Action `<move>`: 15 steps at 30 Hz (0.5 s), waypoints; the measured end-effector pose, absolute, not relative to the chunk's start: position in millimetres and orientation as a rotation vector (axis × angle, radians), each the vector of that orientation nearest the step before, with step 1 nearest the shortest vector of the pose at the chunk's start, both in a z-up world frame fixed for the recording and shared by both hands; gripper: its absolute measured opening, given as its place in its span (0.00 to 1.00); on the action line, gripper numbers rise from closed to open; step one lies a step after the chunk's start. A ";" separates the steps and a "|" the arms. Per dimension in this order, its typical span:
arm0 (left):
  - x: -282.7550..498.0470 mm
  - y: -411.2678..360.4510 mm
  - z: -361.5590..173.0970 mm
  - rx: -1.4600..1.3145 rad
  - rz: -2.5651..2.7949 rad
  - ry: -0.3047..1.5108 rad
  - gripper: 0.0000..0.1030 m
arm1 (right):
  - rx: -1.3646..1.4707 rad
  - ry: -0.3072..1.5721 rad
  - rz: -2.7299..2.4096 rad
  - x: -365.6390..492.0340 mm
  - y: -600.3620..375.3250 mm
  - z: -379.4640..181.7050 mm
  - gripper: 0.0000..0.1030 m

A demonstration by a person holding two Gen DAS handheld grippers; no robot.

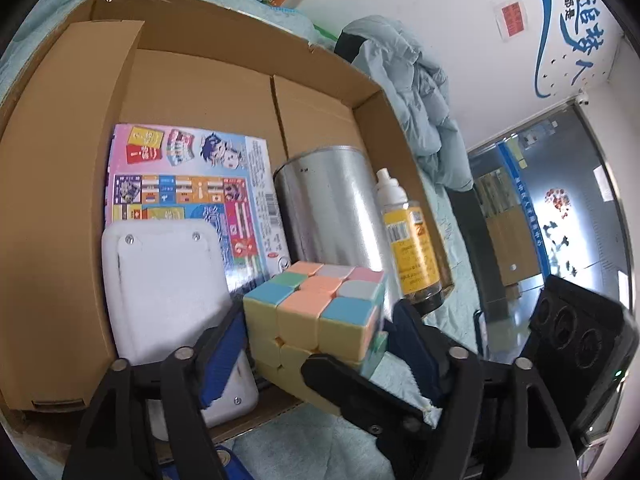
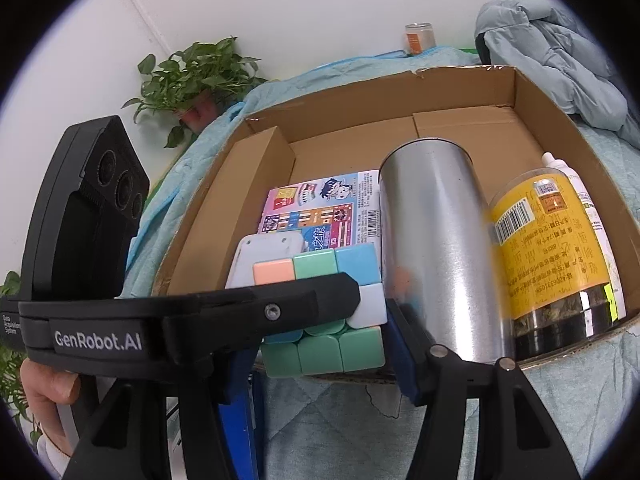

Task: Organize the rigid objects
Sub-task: 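Carry the cube into the box beside the white case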

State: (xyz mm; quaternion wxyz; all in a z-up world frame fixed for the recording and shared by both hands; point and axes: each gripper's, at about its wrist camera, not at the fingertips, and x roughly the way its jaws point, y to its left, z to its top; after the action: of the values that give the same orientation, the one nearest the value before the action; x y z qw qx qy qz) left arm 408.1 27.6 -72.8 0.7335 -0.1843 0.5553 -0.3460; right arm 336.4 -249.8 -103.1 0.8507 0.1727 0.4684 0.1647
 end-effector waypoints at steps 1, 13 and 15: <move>407.9 26.5 -70.3 -0.404 -0.751 1.213 0.78 | 0.366 0.993 0.340 337.4 -249.1 -103.2 0.56; 401.4 34.3 -60.9 -0.353 -0.710 1.160 0.78 | 0.407 1.051 0.324 337.9 -245.7 -103.3 0.56; 399.9 33.1 -62.4 -0.357 -0.708 1.156 0.78 | 0.390 1.031 0.337 330.0 -246.2 -99.6 0.59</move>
State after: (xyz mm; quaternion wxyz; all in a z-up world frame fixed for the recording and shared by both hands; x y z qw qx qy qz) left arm 399.9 33.1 -62.4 0.7642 -0.1640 0.5319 -0.3258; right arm 330.0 -246.2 -99.6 0.8385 0.1842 0.4875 0.1593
